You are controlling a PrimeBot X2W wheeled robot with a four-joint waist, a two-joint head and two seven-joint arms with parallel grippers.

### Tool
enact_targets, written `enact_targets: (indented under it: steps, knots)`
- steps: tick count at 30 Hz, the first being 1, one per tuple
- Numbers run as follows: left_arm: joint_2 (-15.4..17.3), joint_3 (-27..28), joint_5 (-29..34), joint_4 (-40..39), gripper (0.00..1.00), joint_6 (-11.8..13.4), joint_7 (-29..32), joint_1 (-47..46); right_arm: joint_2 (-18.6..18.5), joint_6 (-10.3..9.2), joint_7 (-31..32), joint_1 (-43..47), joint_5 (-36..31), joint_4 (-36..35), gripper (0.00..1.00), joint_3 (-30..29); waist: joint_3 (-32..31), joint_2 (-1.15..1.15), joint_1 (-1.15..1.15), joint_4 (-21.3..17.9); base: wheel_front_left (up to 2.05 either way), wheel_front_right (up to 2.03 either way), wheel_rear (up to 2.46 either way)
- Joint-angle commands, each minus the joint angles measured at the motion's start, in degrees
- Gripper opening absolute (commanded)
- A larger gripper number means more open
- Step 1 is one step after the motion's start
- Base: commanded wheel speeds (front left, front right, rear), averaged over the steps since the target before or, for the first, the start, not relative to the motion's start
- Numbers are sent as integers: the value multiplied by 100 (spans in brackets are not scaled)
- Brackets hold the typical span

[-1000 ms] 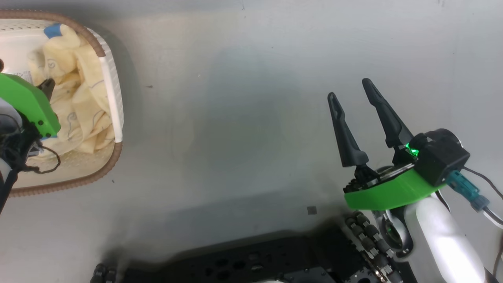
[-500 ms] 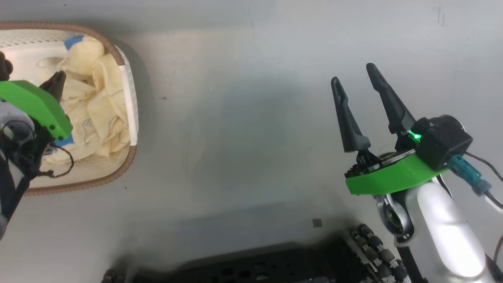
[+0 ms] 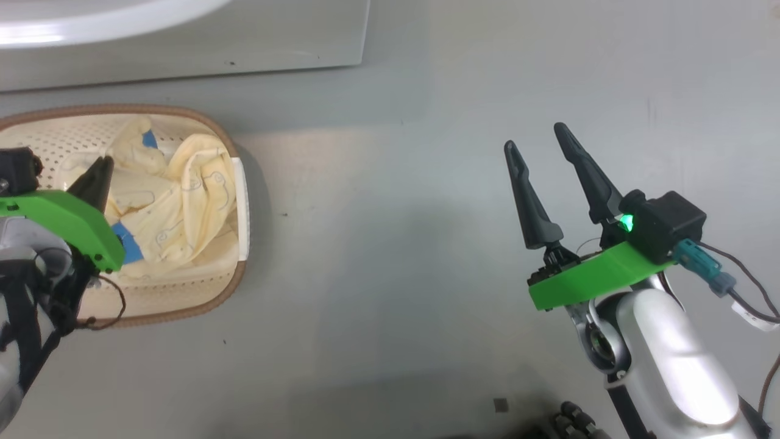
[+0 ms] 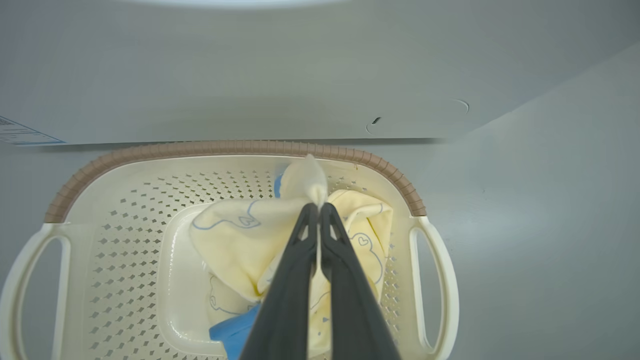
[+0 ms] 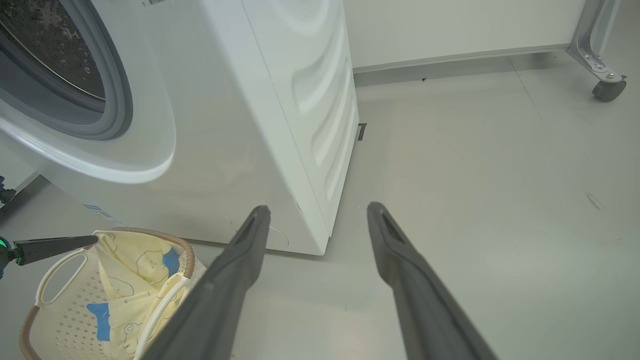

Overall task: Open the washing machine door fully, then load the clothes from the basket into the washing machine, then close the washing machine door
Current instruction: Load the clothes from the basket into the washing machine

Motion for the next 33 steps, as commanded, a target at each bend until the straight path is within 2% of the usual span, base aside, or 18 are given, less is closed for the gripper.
enact_targets:
  steps: [1, 5, 11, 20, 27, 33]
  knots:
    - [309, 167, 118, -22, 0, 3, -96, 114, 15, 1, -53, 86, 58, -99, 100, 150, -367, 0, 1, 40, 0, 0, 0]
    - [379, 692, 487, -154, 0, 3, -116, 261, 15, 1, -53, 138, 152, 30, 100, 174, -759, 0, 1, 56, 0, 0, 0]
    - [406, 2145, 1620, -617, 0, 19, -118, 975, 15, 1, -53, 254, 267, 207, 100, 196, -1343, 0, 1, 81, 0, 0, 0]
    - [150, 4270, 3142, -1887, 0, 211, -119, 2392, 15, 1, -53, 433, 382, 431, 100, 225, -2052, 0, 1, 184, 0, 0, 0]
    - [-146, 5359, 4071, -2749, 0, 242, -119, 3199, 15, 1, -53, 500, 447, 529, 100, 199, -2424, 0, 1, 310, 0, 0, 0]
    - [-377, 5899, 4546, -3150, 0, 199, -119, 3792, 15, 1, -53, 623, 552, 610, 100, 224, -2786, 0, 1, 361, 0, 0, 0]
